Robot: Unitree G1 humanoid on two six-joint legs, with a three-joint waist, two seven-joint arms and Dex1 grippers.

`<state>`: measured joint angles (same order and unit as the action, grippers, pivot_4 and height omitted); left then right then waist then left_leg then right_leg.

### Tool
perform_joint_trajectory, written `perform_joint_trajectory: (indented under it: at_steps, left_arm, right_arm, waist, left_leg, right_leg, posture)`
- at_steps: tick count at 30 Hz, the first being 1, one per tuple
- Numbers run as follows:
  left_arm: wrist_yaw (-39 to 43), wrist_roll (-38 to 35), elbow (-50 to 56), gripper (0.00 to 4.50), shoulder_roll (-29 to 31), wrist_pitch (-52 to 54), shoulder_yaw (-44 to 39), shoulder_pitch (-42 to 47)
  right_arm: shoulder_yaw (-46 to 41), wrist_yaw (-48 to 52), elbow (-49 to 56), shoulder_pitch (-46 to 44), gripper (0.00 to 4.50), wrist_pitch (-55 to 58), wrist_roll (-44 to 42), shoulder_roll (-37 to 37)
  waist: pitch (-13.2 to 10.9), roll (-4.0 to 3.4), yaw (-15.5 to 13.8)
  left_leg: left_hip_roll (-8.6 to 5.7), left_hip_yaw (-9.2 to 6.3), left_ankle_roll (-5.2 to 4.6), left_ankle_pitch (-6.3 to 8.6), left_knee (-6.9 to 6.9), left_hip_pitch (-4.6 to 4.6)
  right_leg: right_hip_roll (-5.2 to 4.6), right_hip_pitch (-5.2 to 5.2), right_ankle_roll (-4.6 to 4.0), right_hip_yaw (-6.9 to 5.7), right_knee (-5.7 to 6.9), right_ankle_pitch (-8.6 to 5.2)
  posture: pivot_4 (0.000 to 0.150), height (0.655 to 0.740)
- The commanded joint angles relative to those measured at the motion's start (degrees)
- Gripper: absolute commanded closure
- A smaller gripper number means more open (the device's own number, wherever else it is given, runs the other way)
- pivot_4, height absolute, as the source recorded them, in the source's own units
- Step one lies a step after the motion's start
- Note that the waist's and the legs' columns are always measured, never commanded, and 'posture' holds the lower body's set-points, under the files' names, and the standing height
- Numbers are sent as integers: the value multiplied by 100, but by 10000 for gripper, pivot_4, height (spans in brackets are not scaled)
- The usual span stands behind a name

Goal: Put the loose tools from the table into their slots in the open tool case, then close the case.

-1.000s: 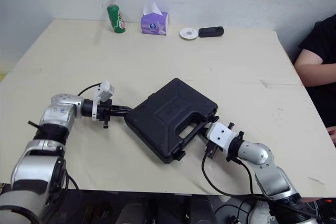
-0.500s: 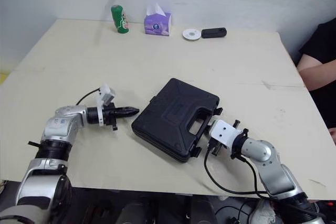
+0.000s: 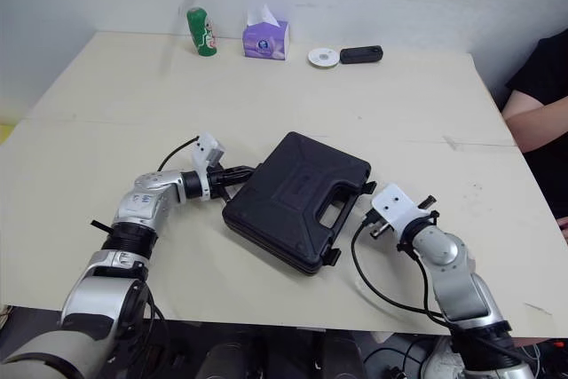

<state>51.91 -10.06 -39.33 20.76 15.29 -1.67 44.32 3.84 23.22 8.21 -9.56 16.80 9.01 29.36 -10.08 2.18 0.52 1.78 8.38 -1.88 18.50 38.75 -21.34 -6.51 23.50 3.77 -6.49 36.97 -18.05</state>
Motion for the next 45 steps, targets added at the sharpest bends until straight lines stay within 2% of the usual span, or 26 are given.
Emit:
perform_joint_trajectory:
  at_steps: [1, 7, 11, 18, 25, 28, 31, 36, 41, 45]
  left_arm:
    - [-6, -207, 177, 43973, -71, -66, -144, -98]
    - [226, -540, 619, 43973, 49, 146, -322, -433]
    - [195, -468, 1214, 43973, 227, 307, -194, -797]
    - [126, -782, 2449, 43973, 597, 858, -448, -1547]
    - [-534, -976, 3293, 43973, 1018, 1436, -1121, -2035]
    - [-1093, -577, 3014, 43973, 1306, 1030, -1376, -2122]
    - [-959, -903, 3160, 43973, 1474, 1060, -1575, -2032]
    - [-631, -1293, 3795, 43973, 1654, 1571, -1277, -1575]
    - [-602, -1481, 4418, 43973, 1264, 2129, -423, -747]
    - [-958, -970, 4029, 43973, 825, 2269, 318, -32]
  right_arm:
    - [265, 37, 68, -100, 45000, -430, -47, -222]
    - [564, 258, 142, -97, 45000, -890, -39, -372]
    - [719, 615, 323, -14, 45000, -1006, -246, -429]
    - [959, 922, 578, -88, 45000, -973, -172, -482]
    - [864, 1347, 1150, -104, 45000, -167, -461, -345]
    - [681, 1637, 1372, 159, 45000, -181, -627, -20]
    - [282, 1703, 1528, 410, 45000, -178, -834, 262]
    - [-426, 1663, 1542, 756, 45000, -211, -1305, 387]
    - [-754, 1638, 1223, 992, 45000, -584, -1390, 449]
    - [-1045, 2036, 1498, 1090, 45000, 189, -2350, 459]
  waist:
    - [-1, -2, 2]
    - [-3, -4, 100]
    - [-4, -7, 135]
    - [-7, -12, 152]
    - [-12, -19, 127]
    - [-16, -25, 110]
    - [-16, -25, 96]
    - [-17, -25, -32]
    - [-18, -27, -68]
    - [-20, -31, -54]
  left_leg:
    - [-1, 1, 0, 0, -1, -1]
    - [0, 0, 0, 0, -3, -3]
    - [1, 1, 4, -3, -9, 2]
    - [3, 1, 10, -6, -25, 5]
    - [2, 0, 15, -10, -45, 6]
    - [0, -1, 16, -10, -51, 10]
    - [-1, -2, 15, -9, -55, 8]
    - [-7, -6, 14, -8, -54, 5]
    - [-9, -5, 14, -8, -56, 6]
    - [-12, 0, 7, -12, -54, 7]
  right_leg:
    - [0, 2, 0, 0, 0, 0]
    - [0, 3, 0, 0, 0, 0]
    - [3, 2, 0, 2, 0, 0]
    - [3, 5, -1, 8, 0, -1]
    - [1, 11, -3, 10, -7, -2]
    - [0, 11, -3, 9, -9, -2]
    - [-2, 10, -3, 7, -15, -2]
    - [-8, 6, -2, 3, -21, -1]
    - [-5, 5, -2, 2, -21, -1]
    - [1, -4, 2, 3, -17, 1]
  posture:
    - [1500, 7400]
    - [1500, 7400]
    - [1500, 7400]
    - [1500, 7400]
    - [1500, 7400]
    - [1500, 7400]
    - [1500, 7400]
    - [1500, 7400]
    - [1500, 7400]
    - [1500, 7400]
